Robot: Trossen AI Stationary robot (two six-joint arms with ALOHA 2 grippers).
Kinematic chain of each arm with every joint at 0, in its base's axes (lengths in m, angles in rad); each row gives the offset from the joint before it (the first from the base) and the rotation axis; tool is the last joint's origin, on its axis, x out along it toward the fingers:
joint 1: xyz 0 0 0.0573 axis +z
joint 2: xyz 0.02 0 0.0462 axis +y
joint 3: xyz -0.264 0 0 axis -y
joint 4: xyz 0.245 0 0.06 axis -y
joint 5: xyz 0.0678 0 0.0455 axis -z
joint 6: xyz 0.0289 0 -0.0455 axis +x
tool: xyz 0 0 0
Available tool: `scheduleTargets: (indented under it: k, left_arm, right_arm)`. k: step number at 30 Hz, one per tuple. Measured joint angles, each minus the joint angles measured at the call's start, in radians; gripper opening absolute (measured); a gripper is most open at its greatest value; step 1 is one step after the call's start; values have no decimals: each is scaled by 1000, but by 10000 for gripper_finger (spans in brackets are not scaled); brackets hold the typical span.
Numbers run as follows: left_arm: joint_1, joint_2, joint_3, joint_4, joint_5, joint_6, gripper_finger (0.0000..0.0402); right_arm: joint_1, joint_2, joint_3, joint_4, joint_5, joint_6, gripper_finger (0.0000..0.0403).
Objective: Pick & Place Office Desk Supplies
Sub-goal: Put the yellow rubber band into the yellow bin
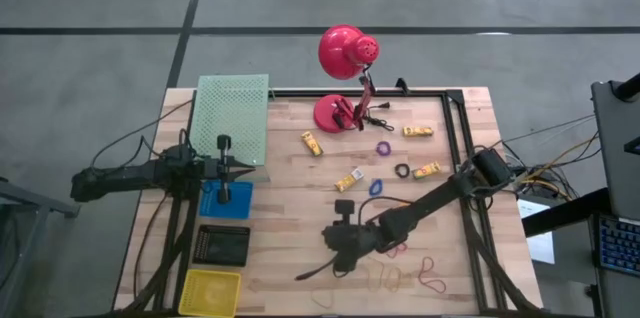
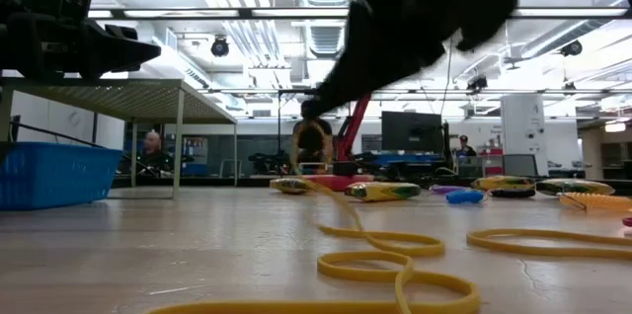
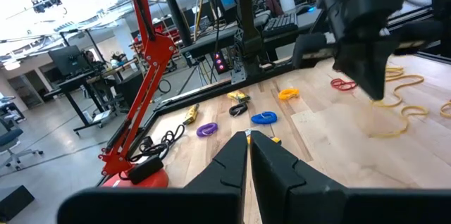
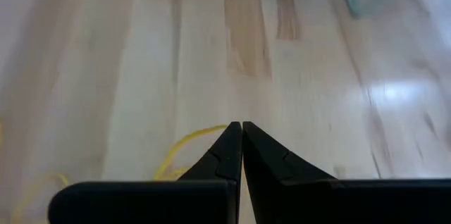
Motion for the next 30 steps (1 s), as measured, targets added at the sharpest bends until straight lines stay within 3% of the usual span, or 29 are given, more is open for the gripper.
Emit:
scheduleTargets:
  k: [11, 19, 30]
  left_arm:
    - [0, 0, 0, 0, 0, 0, 23]
    - [0, 0, 0, 0, 0, 0, 23]
    - [0, 0, 0, 0, 0, 0, 23]
  right_arm:
    - [1, -1, 122, 14, -8, -96, 8]
    - [1, -2, 122, 215, -94, -168, 8]
    - [3, 0, 121, 376, -96, -179, 8]
